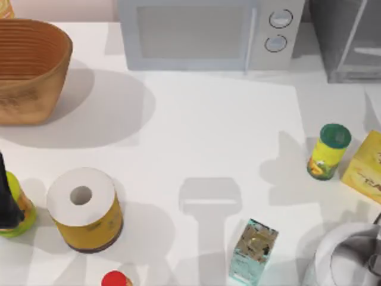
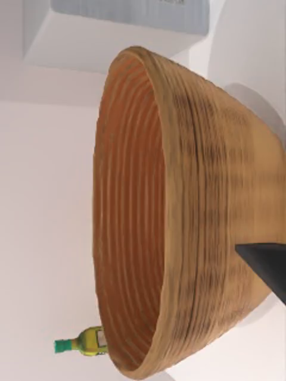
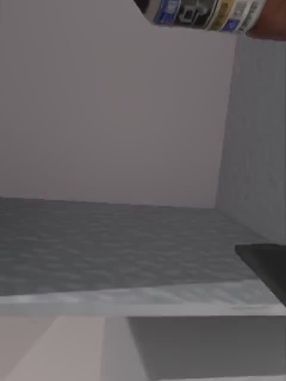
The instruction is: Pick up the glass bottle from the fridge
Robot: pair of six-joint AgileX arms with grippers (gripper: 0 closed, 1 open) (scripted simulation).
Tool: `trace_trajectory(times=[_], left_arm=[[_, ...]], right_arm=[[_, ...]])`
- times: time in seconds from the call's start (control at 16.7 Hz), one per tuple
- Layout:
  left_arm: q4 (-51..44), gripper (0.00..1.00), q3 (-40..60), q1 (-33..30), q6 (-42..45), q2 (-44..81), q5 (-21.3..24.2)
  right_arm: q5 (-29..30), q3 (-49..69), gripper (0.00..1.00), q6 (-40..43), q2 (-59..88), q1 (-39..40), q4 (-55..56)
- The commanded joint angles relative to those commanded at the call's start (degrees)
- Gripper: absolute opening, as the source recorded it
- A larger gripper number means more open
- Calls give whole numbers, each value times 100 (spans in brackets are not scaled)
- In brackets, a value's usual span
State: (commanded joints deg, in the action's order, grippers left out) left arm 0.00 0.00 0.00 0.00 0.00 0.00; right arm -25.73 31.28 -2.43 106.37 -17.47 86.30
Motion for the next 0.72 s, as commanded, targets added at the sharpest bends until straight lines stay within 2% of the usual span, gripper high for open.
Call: trace_trajectory(times=[0.36, 0.54, 0.72], left_arm=[[0, 100, 0, 0, 0, 0, 0], [0, 100, 0, 0, 0, 0, 0], [0, 100, 0, 0, 0, 0, 0]], right_arm=[[717, 2335, 100, 124, 1098, 150, -1913], [958, 2874, 100, 208, 1512, 2, -2440], [991, 2937, 100, 221, 1567, -33, -2502]])
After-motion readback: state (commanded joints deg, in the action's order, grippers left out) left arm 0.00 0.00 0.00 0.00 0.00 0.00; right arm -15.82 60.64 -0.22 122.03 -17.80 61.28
